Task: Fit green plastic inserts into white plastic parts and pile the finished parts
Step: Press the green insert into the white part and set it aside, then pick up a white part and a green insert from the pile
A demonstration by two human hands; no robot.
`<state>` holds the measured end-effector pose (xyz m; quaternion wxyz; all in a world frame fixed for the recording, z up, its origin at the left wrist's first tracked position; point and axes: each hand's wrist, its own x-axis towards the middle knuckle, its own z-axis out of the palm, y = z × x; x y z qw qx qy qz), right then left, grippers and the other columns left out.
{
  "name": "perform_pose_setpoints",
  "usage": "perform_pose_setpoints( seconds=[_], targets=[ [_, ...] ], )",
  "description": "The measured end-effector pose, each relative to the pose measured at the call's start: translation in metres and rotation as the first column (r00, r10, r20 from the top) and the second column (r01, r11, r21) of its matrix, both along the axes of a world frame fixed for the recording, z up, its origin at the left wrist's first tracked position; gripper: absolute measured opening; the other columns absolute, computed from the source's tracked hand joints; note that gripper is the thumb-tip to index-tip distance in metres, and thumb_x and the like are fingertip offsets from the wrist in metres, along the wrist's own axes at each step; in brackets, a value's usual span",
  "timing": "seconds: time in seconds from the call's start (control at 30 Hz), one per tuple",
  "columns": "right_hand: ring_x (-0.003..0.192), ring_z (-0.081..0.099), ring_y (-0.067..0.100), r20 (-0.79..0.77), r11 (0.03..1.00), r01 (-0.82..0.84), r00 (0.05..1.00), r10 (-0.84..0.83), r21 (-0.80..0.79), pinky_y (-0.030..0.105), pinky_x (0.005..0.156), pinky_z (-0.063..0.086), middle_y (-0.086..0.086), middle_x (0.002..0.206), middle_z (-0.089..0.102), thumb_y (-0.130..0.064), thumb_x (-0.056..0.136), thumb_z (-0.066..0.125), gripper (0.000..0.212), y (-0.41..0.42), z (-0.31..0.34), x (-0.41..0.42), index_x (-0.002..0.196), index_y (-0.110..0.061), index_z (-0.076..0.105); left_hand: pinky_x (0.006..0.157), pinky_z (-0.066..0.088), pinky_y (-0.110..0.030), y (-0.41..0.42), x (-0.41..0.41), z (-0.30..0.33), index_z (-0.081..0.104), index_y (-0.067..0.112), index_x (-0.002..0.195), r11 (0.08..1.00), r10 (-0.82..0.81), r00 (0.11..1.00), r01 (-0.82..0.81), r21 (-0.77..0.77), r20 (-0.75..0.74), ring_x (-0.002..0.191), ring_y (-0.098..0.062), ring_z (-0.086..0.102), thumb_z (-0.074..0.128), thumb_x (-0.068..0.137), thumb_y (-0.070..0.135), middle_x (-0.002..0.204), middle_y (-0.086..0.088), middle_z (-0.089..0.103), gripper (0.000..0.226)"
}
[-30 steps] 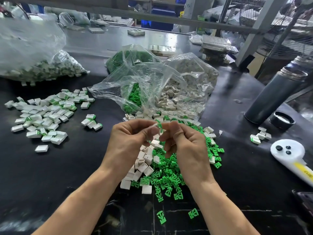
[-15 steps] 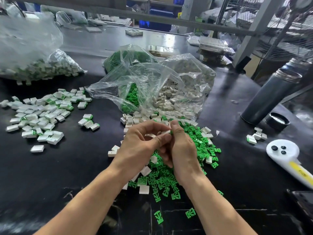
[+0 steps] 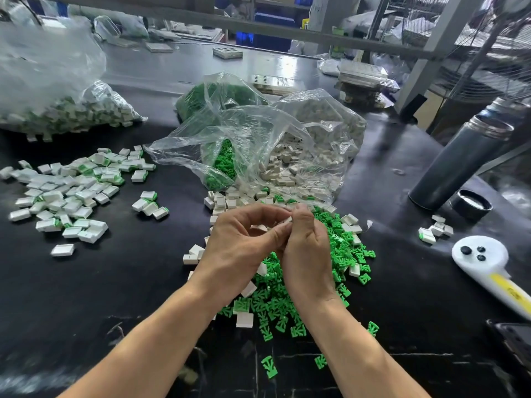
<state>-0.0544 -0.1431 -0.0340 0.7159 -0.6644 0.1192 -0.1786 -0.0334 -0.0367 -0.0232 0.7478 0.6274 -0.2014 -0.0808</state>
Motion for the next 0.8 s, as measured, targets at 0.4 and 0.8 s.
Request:
perform_pose_setpoints(
  seconds=[0.4,0.8],
  targets=[
    [0.065,0.066,-0.002,0.003,0.995,-0.062,0.998,0.063,-0.083,0.021,0.064,0.051,-0.016,0.067,0.070,-0.063,0.099,0.036,0.050,-0.003,-0.001,0.000,0.081,-0.041,0.077,0.080,0.061,-0.032,0.001,0.001,0.002,0.078,0.008,0.097,0.999,0.036,0.998,-0.036,-0.007,-0.060,0.087,-0.022,0.075,0.078,0.084,0.022,0.097,-0.006,0.079,0.019],
    [0.067,0.060,0.003,0.143,0.951,-0.022,0.987,0.070,-0.308,0.021,0.063,0.046,-0.010,0.077,0.070,-0.041,0.096,0.066,0.016,-0.022,0.002,-0.006,0.090,-0.027,0.070,0.068,0.052,-0.012,0.010,0.007,0.000,0.078,0.009,0.099,0.986,0.169,0.985,-0.169,0.002,-0.020,0.075,-0.002,0.071,0.080,0.083,0.011,0.086,-0.002,0.079,0.016]
  ],
)
